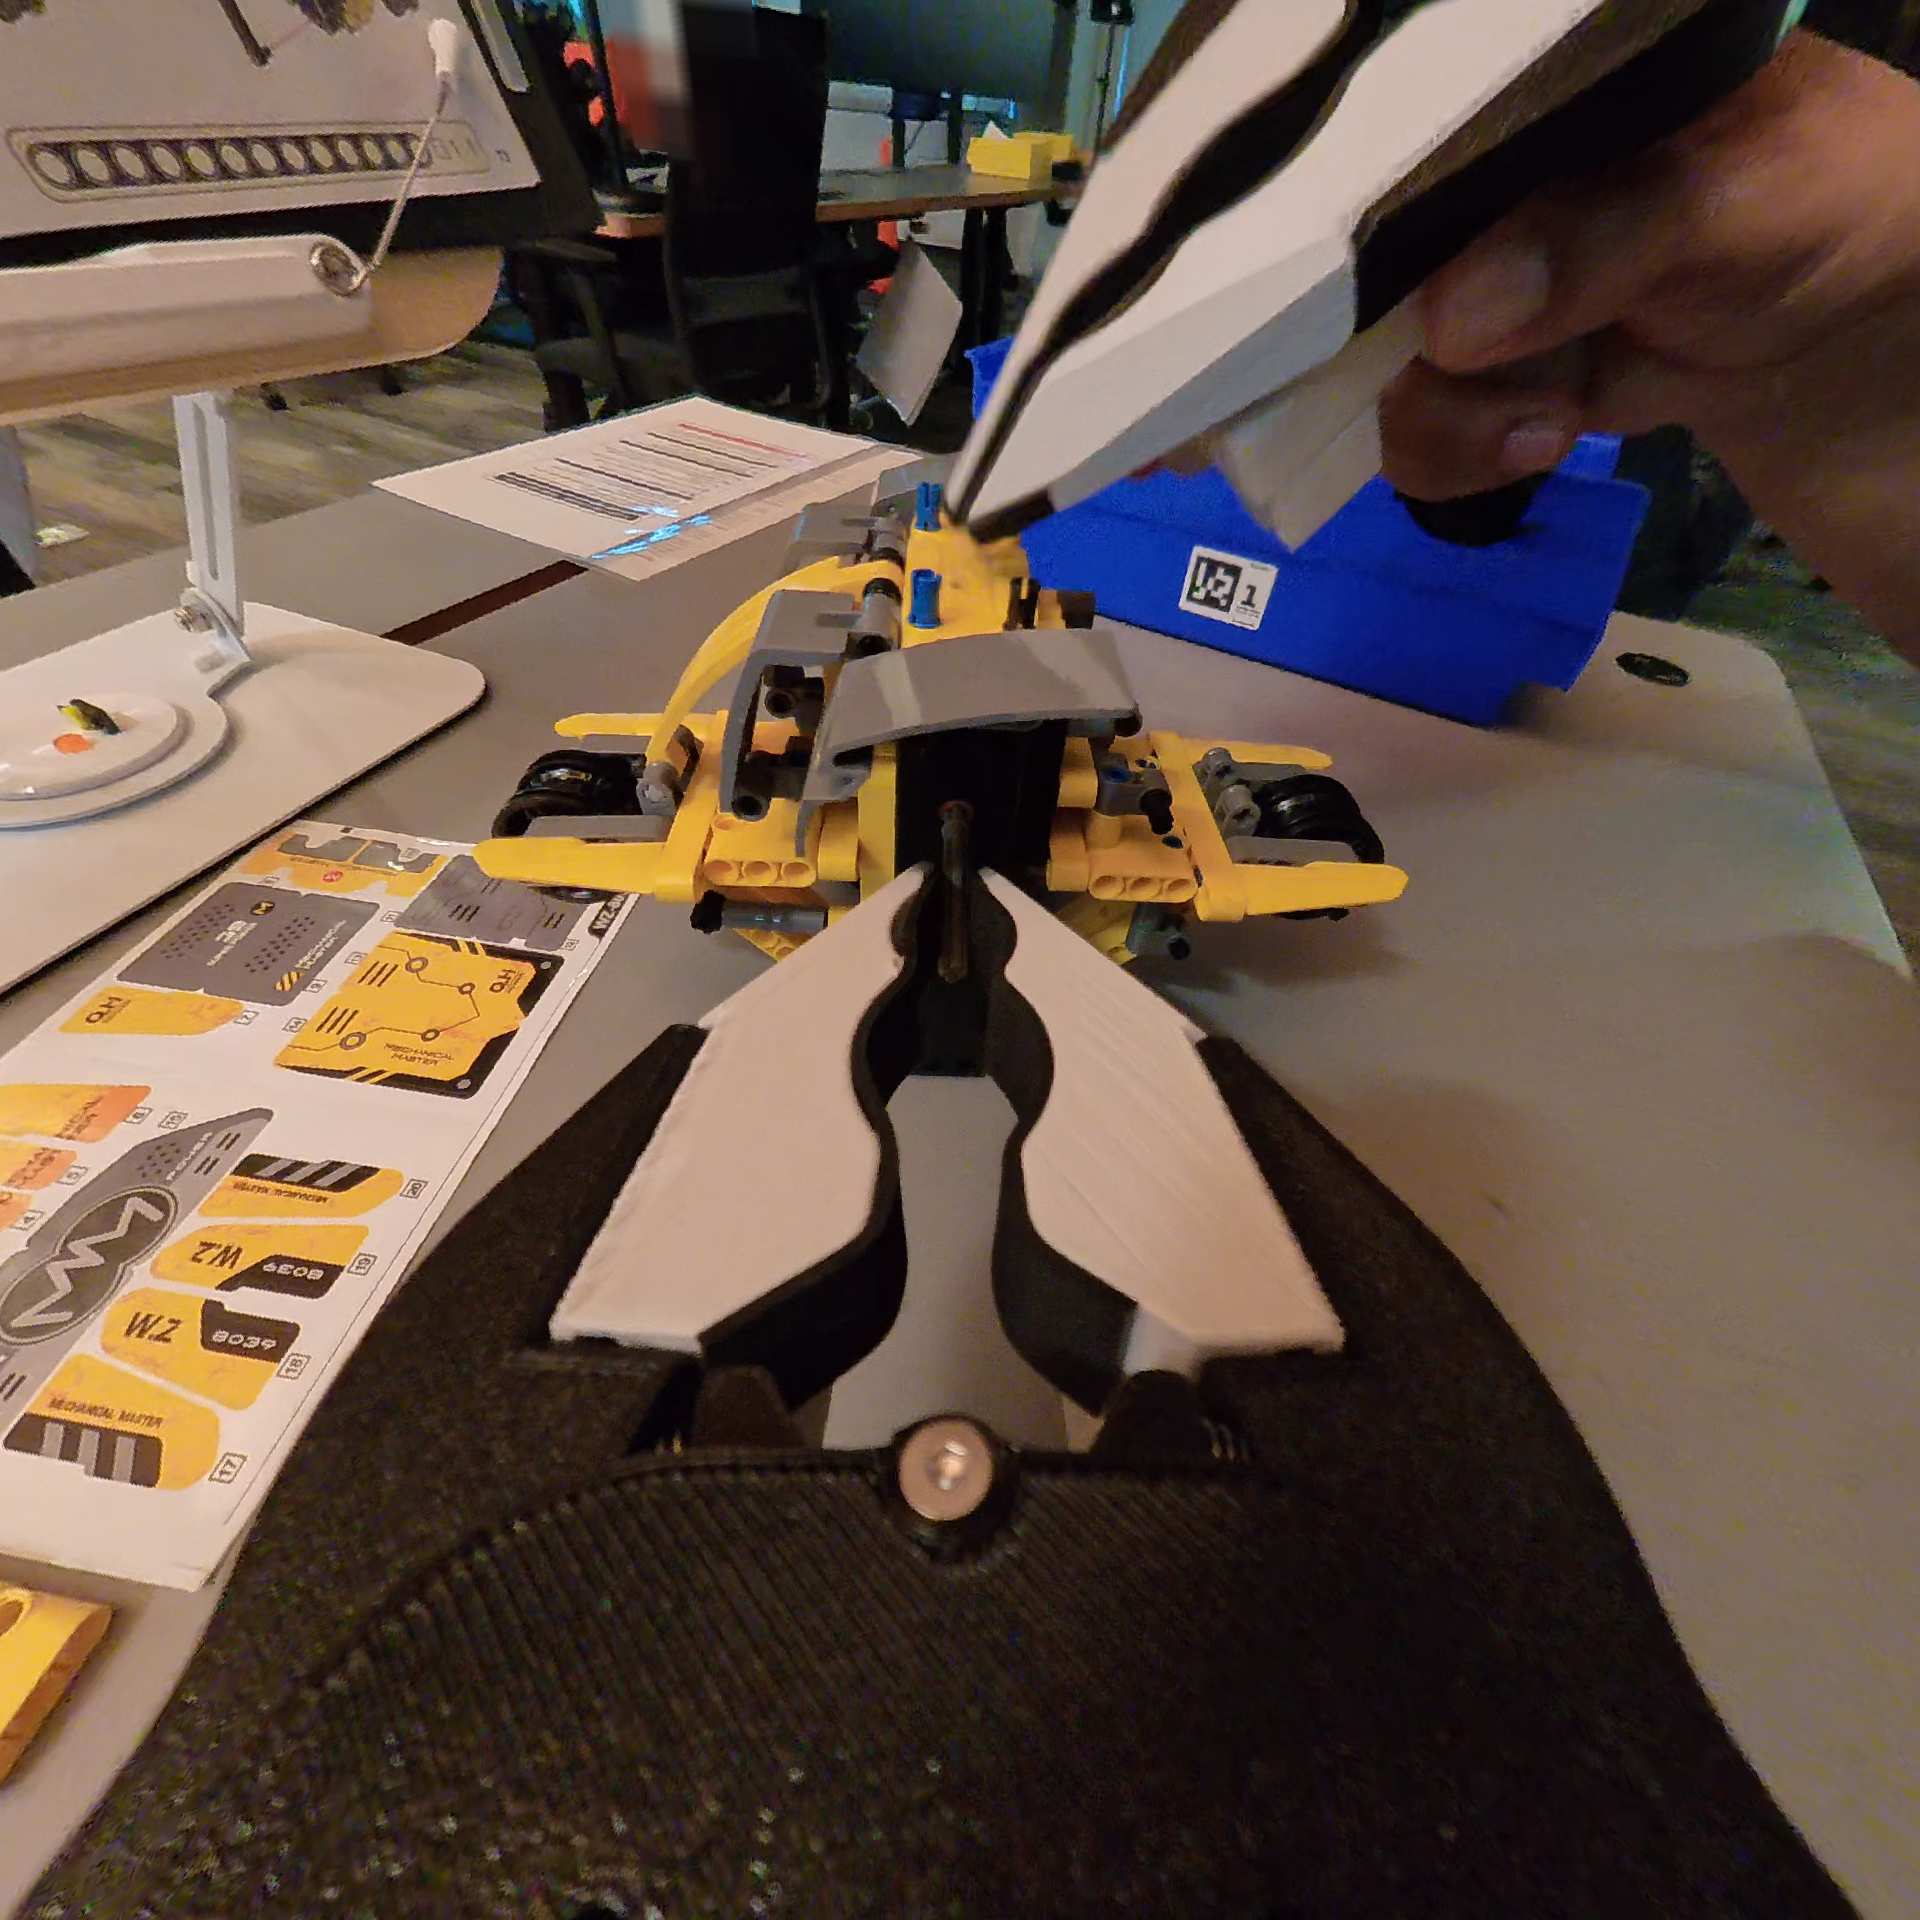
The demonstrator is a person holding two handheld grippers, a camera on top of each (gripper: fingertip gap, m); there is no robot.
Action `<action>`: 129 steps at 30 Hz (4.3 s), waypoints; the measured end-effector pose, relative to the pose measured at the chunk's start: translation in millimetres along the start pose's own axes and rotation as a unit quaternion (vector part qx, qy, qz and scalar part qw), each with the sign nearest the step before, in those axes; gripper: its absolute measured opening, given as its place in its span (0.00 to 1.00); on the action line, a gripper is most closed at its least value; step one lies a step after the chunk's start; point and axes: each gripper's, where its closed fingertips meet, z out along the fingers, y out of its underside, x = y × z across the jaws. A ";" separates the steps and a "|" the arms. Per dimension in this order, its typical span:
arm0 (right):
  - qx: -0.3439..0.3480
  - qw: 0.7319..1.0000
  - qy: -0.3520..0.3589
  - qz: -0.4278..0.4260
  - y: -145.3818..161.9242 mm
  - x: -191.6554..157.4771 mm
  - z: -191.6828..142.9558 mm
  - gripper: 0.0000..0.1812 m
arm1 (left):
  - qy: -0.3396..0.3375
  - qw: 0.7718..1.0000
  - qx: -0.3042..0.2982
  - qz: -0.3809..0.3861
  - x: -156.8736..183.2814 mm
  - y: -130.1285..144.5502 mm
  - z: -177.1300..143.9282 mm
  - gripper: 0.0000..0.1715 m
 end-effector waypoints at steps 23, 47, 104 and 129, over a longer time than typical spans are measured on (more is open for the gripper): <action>-0.312 0.796 -0.122 -0.504 32.9 5.5 30.3 0.48 | 0.012 1.000 0.005 -0.024 -5.2 -1.4 -1.2 0.01; -0.327 0.831 -0.141 -0.427 29.5 5.9 23.6 0.37 | 0.017 1.000 0.005 -0.019 -2.2 -1.4 -0.5 0.01; -0.285 0.866 -0.167 -0.375 30.0 5.1 24.9 0.36 | 0.097 0.995 -0.004 -0.020 -2.6 -2.6 5.2 0.00; -0.273 0.876 -0.131 -0.375 25.2 1.3 20.8 0.37 | 0.053 0.999 0.005 0.010 -5.4 -3.3 3.4 0.18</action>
